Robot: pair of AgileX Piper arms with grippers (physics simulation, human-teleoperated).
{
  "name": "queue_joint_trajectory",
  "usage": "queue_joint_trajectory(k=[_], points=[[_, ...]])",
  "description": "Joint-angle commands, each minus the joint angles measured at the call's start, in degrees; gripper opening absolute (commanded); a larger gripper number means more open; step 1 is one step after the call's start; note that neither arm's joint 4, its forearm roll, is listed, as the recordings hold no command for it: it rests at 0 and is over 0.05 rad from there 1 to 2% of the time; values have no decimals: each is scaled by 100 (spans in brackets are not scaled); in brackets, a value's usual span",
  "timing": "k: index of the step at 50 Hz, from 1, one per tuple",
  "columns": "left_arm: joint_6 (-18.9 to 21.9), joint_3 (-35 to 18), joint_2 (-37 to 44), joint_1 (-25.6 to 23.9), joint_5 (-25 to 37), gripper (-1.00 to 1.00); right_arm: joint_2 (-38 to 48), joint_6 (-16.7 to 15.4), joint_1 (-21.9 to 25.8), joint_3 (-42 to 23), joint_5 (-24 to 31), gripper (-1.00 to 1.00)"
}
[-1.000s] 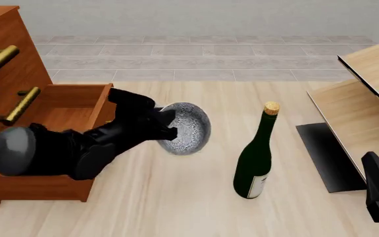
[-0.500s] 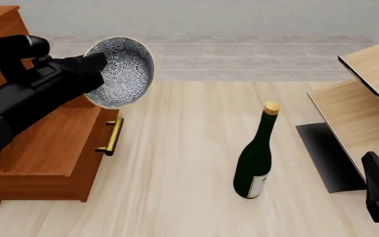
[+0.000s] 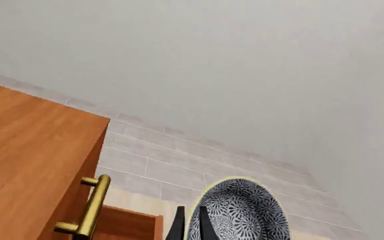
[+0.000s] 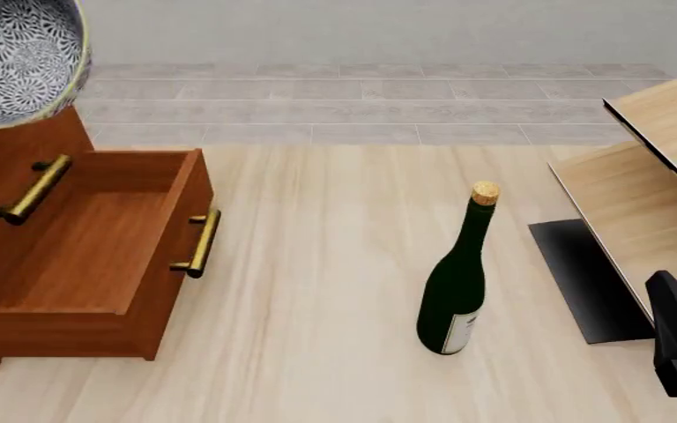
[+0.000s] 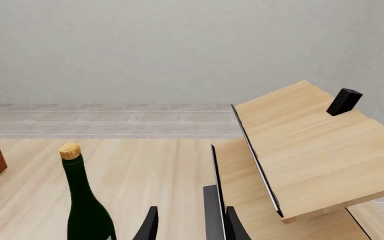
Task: Put the bowl on top of the cabinet.
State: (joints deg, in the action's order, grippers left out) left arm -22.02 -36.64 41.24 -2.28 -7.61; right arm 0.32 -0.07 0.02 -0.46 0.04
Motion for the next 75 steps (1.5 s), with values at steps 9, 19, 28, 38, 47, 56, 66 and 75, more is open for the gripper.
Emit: queue_joint_trajectory(k=[9,19,28,38,47,56,66,75], points=[[-788,-335,-339,1758,177,-100,0,-1,0,0,0,100],[-1268,-471,164,2622,17,-100,0,1,0,0,0,100],[-1661,-731,325,3231,141,-100,0,-1,-1,0,0,100],[-2057,-752,394,3674,264,-100,0,0,0,0,0,100],[-2556,-1007,928,3851,338,-100,1,1,0,0,0,100],[-2895,-1368,1311,4070,446,-100,0,0,1,0,0,100],[-2978,-1813,1740,4119,558,-100,0,0,-1,0,0,100],[-3017,-1992,2030,4092,586,-100,1,0,0,0,0,100]])
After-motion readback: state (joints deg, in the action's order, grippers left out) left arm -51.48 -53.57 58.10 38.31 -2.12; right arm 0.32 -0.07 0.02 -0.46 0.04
